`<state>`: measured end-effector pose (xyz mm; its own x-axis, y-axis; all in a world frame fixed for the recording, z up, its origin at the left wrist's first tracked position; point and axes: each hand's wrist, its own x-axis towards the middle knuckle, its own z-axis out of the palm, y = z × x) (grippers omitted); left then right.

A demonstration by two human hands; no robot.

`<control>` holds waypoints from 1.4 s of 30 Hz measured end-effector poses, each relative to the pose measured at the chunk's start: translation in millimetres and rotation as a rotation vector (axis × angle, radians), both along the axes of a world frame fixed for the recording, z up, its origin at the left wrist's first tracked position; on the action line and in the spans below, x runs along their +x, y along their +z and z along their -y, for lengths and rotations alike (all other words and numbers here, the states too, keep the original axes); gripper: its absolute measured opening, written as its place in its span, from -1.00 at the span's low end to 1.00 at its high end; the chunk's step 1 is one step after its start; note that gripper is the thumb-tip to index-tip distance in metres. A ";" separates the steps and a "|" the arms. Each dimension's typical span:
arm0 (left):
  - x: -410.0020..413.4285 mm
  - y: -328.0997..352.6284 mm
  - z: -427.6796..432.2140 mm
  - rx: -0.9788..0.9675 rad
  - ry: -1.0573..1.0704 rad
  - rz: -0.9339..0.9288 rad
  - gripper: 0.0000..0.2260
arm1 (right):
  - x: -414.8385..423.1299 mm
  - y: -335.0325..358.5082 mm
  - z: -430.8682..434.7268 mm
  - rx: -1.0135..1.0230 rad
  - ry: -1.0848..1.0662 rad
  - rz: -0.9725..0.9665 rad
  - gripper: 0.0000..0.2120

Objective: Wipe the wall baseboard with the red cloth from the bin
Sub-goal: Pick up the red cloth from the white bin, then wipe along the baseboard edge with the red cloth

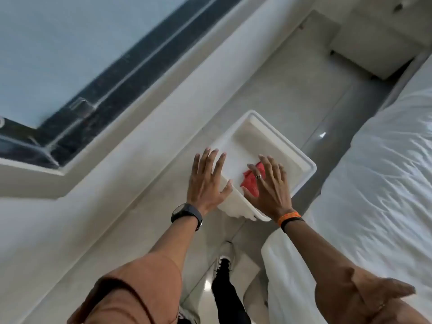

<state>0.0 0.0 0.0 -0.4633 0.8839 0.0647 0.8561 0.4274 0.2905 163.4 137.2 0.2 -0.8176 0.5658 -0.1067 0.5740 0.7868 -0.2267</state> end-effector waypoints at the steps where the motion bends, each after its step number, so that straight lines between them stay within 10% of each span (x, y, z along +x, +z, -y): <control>1: 1.0 -9.7 -5.0 -0.042 -0.012 0.009 -0.29 | 2.3 -9.0 -2.7 -0.016 -0.004 0.023 -0.35; 12: -12.7 -49.4 -20.7 -0.234 0.008 0.030 -0.21 | -3.3 -54.9 -10.9 -0.037 -0.054 0.158 -0.47; 24: -37.7 -29.1 17.5 -0.166 0.027 -0.003 -0.16 | -40.6 -22.3 2.8 -0.067 -0.255 -0.214 -0.68; 33: -91.5 -27.4 196.1 -0.233 0.081 -0.053 -0.17 | -108.8 -1.5 161.3 -0.095 -0.171 -0.411 -0.68; 42: -166.4 -156.1 412.4 -0.334 0.086 -0.114 -0.18 | -182.1 -169.1 345.3 -0.266 -0.023 -0.260 -0.69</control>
